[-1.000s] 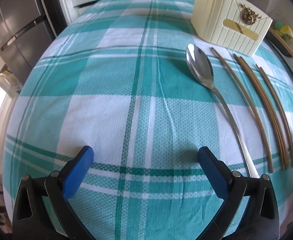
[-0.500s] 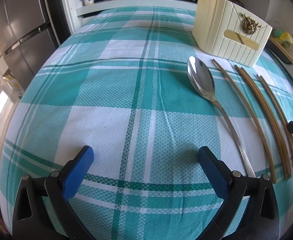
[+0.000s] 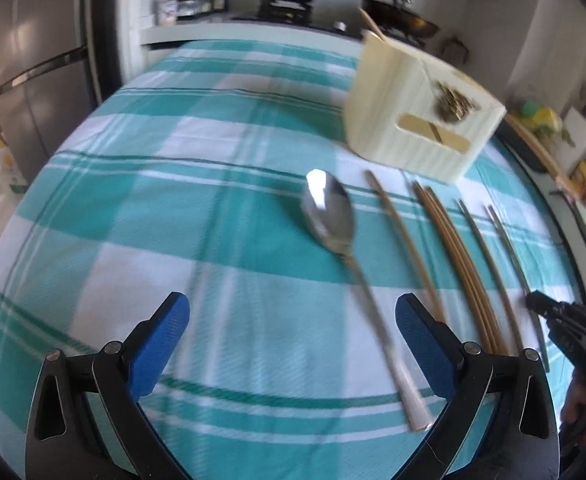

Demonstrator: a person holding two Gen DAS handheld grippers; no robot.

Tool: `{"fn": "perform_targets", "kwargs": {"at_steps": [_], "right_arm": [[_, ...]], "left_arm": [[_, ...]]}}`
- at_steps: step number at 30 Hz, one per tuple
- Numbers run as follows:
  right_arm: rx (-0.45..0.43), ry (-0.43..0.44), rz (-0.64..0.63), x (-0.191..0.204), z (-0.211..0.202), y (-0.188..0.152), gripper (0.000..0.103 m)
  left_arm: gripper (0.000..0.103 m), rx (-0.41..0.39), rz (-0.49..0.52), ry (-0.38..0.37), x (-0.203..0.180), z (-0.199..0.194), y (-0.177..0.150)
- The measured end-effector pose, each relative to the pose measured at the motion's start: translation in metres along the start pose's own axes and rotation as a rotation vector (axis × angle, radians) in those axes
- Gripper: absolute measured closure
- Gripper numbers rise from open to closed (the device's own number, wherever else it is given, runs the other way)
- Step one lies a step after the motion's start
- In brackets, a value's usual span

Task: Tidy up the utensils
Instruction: 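Grasp the second steel spoon with the left tool while the right tool grasps another chopstick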

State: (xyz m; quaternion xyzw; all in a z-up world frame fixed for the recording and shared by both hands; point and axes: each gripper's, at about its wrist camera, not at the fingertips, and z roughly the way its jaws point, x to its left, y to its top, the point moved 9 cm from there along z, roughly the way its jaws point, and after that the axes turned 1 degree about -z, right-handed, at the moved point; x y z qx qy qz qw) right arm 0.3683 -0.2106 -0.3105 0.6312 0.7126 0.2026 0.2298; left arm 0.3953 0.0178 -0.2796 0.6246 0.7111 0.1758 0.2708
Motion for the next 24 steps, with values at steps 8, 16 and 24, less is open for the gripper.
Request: {"fn": "perform_targets", "kwargs": {"at_steps": [8,16,24], "right_arm": [[0.000,-0.006,0.024,-0.009,-0.005,-0.008,0.096],[-0.001,-0.002,0.062,-0.017,-0.008,-0.014,0.096],[0.019,0.012,0.050,-0.016,-0.011,-0.018,0.095]], "left_arm": [[0.000,0.053,0.161,0.136,-0.022,0.023,-0.019],[0.000,0.088,0.116,0.133,0.024,0.013,-0.027],[0.000,0.113,0.083,0.113,0.054,0.010,-0.027]]}}
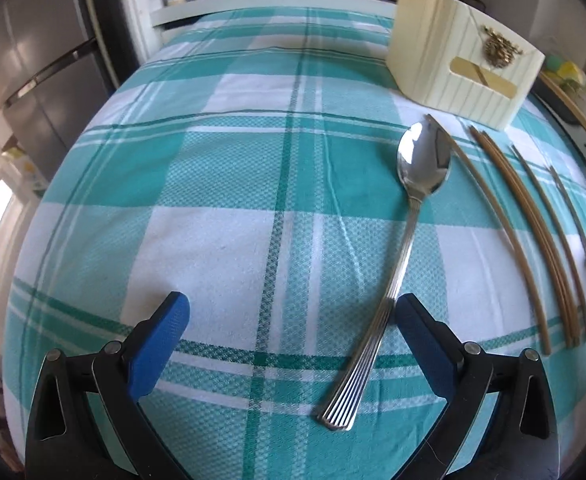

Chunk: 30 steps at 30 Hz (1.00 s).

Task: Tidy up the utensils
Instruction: 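Grasp the second steel spoon with the left tool while the right tool grasps another chopstick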

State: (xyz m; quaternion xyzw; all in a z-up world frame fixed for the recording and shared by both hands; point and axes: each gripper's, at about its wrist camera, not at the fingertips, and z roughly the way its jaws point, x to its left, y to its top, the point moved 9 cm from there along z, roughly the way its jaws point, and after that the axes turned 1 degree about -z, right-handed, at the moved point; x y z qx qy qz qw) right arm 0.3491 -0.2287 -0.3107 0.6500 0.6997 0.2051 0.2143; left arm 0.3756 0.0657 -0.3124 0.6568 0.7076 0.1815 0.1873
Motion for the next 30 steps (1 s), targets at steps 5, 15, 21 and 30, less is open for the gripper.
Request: {"fn": "perform_targets", "kwargs": {"at_steps": [5,15,21,30], "right_arm": [[0.040,0.027,-0.055,0.002,-0.002,-0.002,0.069],[0.178,0.099,-0.146,0.003,0.005,0.002,0.069],[0.203,0.100,-0.200,0.005,0.018,0.021,0.070],[0.182,0.106,-0.204,0.011,0.050,0.069,0.072]], "left_arm": [[0.000,0.037,0.172,-0.076,-0.021,0.001,-0.001],[0.000,0.079,0.287,-0.134,-0.056,0.021,0.033],[0.004,0.094,0.330,-0.139,-0.076,0.041,0.061],[0.050,0.081,0.353,-0.187,-0.092,0.044,0.083]]}}
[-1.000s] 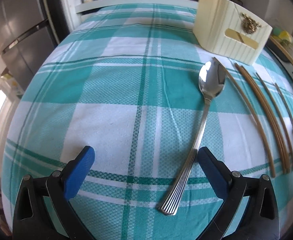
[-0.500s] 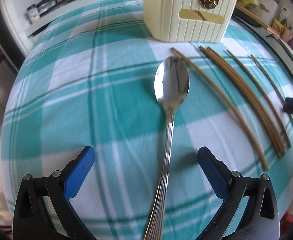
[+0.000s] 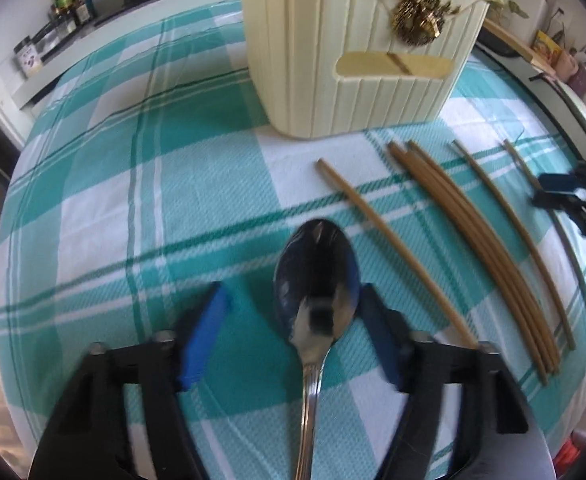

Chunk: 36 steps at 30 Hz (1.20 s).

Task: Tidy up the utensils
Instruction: 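Grasp the second steel spoon with the left tool while the right tool grasps another chopstick, then lift and lower the spoon into the holder with the left tool while the right tool drops its chopstick in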

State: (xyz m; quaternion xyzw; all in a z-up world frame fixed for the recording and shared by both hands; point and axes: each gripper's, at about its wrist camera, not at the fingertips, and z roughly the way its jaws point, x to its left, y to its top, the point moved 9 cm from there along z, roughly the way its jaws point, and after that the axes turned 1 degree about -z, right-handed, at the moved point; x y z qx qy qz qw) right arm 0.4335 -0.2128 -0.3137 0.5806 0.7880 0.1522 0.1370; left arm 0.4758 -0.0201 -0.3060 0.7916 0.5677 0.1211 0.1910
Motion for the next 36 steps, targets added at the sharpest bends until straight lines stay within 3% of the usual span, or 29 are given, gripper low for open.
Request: {"fn": "perform_targets", "kwargs": {"at_steps": [1,2,3,6,8,16,23,30,36], "right_arm": [[-0.010,-0.012,0.019,-0.004,0.003,0.008,0.085],[-0.014,-0.020,0.034,-0.007,0.004,0.012,0.096],[-0.021,-0.016,0.057,-0.009,0.005,0.016,0.097],[-0.047,-0.029,0.088,-0.013,0.002,0.022,0.097],[-0.113,-0.012,0.111,-0.012,-0.018,0.024,0.097],[-0.377,0.008,0.105,0.004,-0.137,0.007,0.097],[-0.527,0.001,0.091,0.021,-0.205,-0.011,0.097],[-0.603,-0.004,0.079,0.030,-0.231,-0.003,0.097],[-0.599,-0.006,0.028,0.039,-0.228,0.014,0.097]], "left_arm": [[0.061,-0.007,0.007,0.000,-0.001,-0.001,0.002],[0.061,-0.010,0.012,0.003,-0.002,-0.001,0.003],[0.061,-0.015,0.009,0.004,-0.001,-0.001,0.004],[0.061,-0.049,-0.026,0.006,0.005,-0.013,0.003],[0.061,-0.087,-0.051,-0.008,0.008,-0.030,0.003],[0.061,-0.298,-0.065,-0.037,0.006,-0.138,-0.008],[0.061,-0.389,-0.084,-0.061,0.002,-0.190,-0.028],[0.061,-0.422,-0.095,-0.100,-0.004,-0.212,-0.025],[0.062,-0.425,-0.092,-0.147,-0.007,-0.228,-0.007]]}}
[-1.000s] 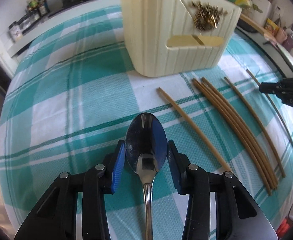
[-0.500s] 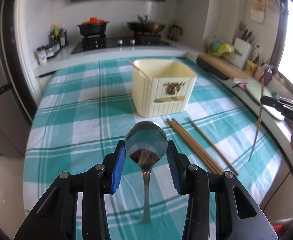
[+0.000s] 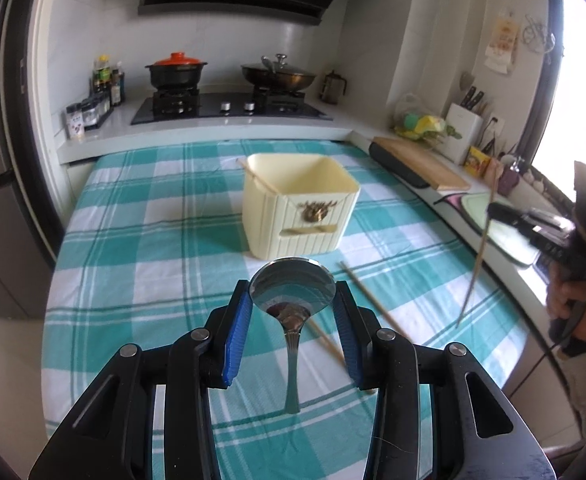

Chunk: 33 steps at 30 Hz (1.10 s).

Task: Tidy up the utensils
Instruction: 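Lift and lower the spoon into the holder with the left tool while the right tool drops its chopstick in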

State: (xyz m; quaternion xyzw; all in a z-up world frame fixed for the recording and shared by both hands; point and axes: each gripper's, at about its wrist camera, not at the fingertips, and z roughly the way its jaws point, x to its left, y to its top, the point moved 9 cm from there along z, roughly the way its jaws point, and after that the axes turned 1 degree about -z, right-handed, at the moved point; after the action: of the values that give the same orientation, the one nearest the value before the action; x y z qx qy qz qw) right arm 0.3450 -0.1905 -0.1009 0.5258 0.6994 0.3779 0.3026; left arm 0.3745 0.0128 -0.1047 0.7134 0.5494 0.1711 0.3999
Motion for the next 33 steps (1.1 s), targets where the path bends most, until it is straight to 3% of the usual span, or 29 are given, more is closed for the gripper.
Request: {"fn": "perform_targets", "kwargs": {"at_steps": [3,7,12,15,17,22,28,33], "right_arm": [[0.001,0.015,-0.016,0.002,0.009,0.009,0.097],[-0.033,0.030,-0.042,0.002,0.022,0.042,0.097],[-0.185,0.049,-0.071,0.009,0.033,0.119,0.097],[-0.283,0.057,-0.073,0.014,0.042,0.157,0.097],[-0.342,0.049,-0.073,0.016,0.055,0.178,0.097],[-0.346,0.051,-0.039,0.012,0.108,0.183,0.097],[-0.135,0.071,0.002,0.000,0.196,0.139,0.097],[-0.009,0.095,0.060,-0.010,0.232,0.110,0.096]], "left_arm": [[0.062,-0.026,-0.003,-0.040,-0.006,-0.009,0.027],[0.062,-0.094,-0.019,-0.089,-0.013,-0.020,0.088],[0.062,-0.255,-0.055,-0.077,-0.016,-0.021,0.176],[0.062,-0.340,-0.095,-0.040,-0.011,-0.004,0.213],[0.062,-0.356,-0.123,-0.030,-0.005,0.015,0.226],[0.062,-0.252,-0.156,0.000,0.007,0.095,0.225],[0.062,-0.051,-0.193,0.008,0.023,0.177,0.189],[0.060,0.059,-0.171,0.036,0.026,0.215,0.164]]}}
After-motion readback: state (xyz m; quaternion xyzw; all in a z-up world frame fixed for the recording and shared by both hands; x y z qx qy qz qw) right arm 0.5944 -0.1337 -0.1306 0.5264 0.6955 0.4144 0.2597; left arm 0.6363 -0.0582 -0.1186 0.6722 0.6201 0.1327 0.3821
